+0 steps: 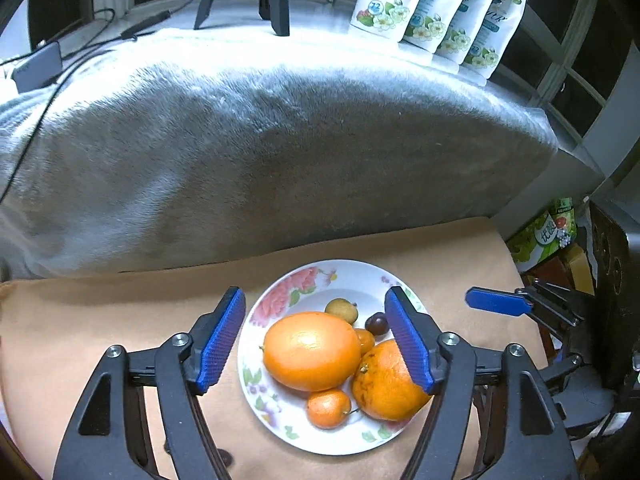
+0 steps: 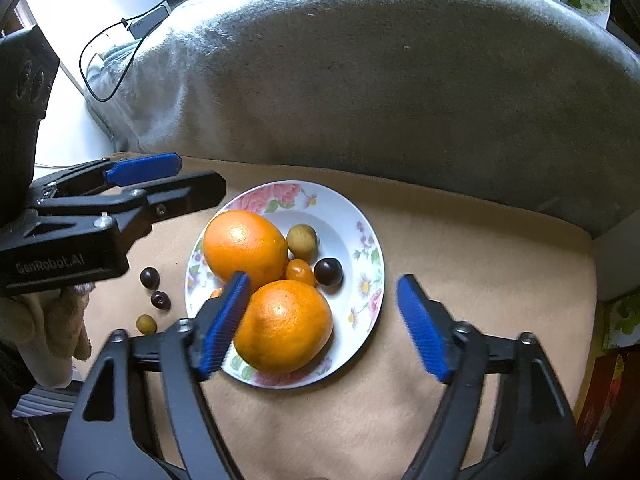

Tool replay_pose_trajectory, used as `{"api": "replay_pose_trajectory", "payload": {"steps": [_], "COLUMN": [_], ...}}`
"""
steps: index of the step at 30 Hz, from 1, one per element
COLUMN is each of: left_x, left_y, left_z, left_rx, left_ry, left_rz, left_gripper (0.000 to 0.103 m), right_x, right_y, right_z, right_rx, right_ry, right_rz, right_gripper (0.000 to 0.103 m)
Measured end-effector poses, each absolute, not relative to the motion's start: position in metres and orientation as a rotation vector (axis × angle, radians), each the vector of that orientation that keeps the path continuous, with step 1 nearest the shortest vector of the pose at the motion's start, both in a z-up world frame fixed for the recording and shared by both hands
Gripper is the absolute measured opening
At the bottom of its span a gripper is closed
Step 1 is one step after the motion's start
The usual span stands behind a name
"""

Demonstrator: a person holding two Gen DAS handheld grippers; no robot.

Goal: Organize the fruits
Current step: 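Open the left tool to drop the pear while the right tool releases the plum, then move both tools back toward the red tomato and remaining dark plums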

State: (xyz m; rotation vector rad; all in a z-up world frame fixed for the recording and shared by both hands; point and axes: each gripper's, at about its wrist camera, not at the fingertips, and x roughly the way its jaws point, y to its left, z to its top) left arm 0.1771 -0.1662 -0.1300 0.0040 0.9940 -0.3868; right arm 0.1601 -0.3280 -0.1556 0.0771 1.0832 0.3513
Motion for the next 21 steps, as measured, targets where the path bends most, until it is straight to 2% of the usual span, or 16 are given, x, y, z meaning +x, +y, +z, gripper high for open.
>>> {"api": "replay_pose_trajectory", "payload": {"steps": [21], "left_x": [0.144], "left_y": [-0.123], "left_z": [-0.1], "left_rx": [-0.02], "left_ry": [0.95], "left_rz": [-0.338], "left_gripper": [0.077], "right_x": [0.141], "right_y": [-0.313], "right_z": [-0.132], "right_rx": [0.138], "right_ry": [1.059], "right_rz": [0.345], "right_gripper": [0.083]}}
